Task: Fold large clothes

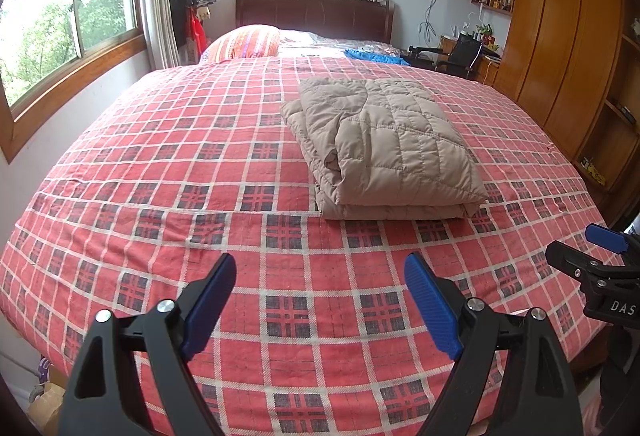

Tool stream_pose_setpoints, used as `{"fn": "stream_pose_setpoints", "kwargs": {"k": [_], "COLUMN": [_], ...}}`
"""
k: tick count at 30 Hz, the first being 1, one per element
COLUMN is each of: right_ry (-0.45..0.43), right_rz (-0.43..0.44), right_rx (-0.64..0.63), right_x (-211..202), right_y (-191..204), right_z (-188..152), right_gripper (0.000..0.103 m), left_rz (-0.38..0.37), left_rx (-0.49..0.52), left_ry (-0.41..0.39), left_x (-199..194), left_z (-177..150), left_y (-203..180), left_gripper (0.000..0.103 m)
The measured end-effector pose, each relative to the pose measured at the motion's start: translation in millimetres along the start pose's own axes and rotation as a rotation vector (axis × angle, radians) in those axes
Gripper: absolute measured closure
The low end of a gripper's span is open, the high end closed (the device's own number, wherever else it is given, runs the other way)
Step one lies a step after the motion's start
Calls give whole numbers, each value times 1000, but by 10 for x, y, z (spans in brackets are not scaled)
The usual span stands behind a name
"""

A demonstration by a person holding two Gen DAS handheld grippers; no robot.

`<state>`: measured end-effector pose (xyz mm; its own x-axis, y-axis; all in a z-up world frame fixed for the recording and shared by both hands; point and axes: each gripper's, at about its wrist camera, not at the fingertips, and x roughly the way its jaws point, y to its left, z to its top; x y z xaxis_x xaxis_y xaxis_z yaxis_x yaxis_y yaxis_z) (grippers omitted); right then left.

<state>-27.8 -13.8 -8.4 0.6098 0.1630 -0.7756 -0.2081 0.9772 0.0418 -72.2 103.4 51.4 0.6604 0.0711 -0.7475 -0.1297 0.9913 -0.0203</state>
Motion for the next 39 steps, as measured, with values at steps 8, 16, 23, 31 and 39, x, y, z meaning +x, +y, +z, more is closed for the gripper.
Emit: {"fn": "stream_pose_setpoints", "kwargs": {"k": [8,16,23,31,39], "right_ry": [-4,-4,-4,-4,-17], "right_rz": [-1,1,-1,-5,-13], "right_rx": [0,-2,0,-3,-1], "right_x": [-21,-25,-24,-30,-39], "right_y": [-1,-4,1,15,-3], "right_z": [-6,1,-4,-1,24], "right_gripper": [6,6,6,6,6], "left_rz": [0,1,0,-1,-1], "left_rx": [1,1,2,3,3], "left_ry": [0,1,0,0,0], "left_x": [-2,-4,1,-1,0], "left_z": [-1,-9,-5,-6,-3], "left_y": [3,-12,-4,-1,3], "left_gripper": [17,17,17,17,17]}}
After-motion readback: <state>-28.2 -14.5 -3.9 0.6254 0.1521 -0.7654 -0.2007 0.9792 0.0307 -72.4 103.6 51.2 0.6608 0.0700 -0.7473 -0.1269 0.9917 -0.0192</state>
